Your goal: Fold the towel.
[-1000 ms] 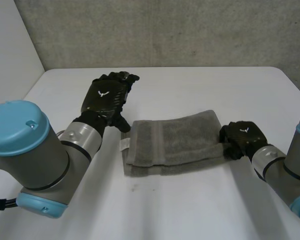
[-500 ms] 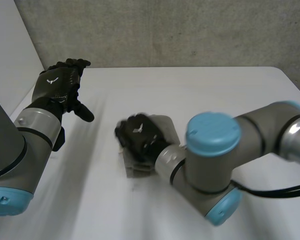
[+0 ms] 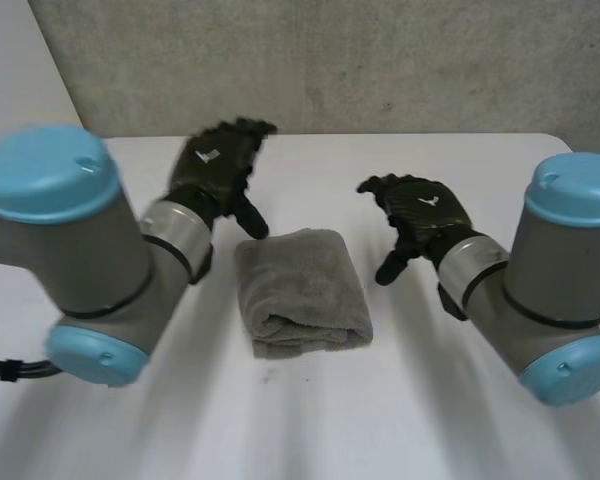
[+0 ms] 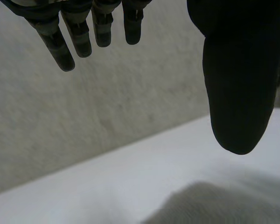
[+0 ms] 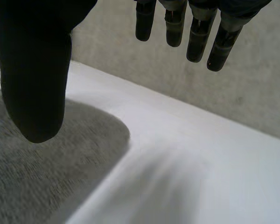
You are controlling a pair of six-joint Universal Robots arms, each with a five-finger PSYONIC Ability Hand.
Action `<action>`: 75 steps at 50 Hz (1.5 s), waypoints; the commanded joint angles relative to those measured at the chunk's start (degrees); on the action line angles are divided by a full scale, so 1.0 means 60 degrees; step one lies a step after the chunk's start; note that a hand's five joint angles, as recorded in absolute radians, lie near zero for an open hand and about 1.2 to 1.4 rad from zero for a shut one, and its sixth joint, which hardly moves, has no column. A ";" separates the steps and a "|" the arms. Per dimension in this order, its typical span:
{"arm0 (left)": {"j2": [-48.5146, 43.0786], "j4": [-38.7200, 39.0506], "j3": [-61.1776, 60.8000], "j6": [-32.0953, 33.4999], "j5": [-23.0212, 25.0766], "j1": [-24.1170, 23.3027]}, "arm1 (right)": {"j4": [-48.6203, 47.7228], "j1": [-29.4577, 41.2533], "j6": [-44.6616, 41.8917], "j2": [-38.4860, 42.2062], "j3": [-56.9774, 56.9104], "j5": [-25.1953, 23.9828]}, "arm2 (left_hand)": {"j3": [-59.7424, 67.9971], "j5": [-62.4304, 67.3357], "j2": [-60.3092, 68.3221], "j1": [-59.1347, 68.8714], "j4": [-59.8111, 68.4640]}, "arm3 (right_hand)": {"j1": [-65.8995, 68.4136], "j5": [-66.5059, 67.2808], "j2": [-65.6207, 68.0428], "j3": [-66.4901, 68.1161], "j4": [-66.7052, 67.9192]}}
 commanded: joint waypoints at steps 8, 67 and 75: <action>-0.2293 -0.0378 0.0167 0.0111 -0.0536 -0.0390 | 0.1414 -0.0096 0.0242 0.2116 -0.1604 -0.1774 | 0.0140 -0.0127 0.0164 0.0051 0.0140 | -0.0346 -0.0663 -0.0531 -0.0400 -0.0579; 0.4152 -0.5124 0.1413 0.0125 -0.0374 0.1983 | 0.3377 -0.0814 -0.1603 -0.3260 -0.2395 0.1551 | 0.0084 -0.0183 0.0108 -0.0005 0.0084 | -0.0346 -0.0663 -0.0531 -0.0400 -0.0579; 0.4196 -0.5124 0.1383 0.0125 -0.0360 0.1983 | 0.3362 -0.0799 -0.1618 -0.3553 -0.2234 0.1493 | 0.0084 -0.0183 0.0108 -0.0005 0.0084 | -0.0346 -0.0663 -0.0531 -0.0400 -0.0579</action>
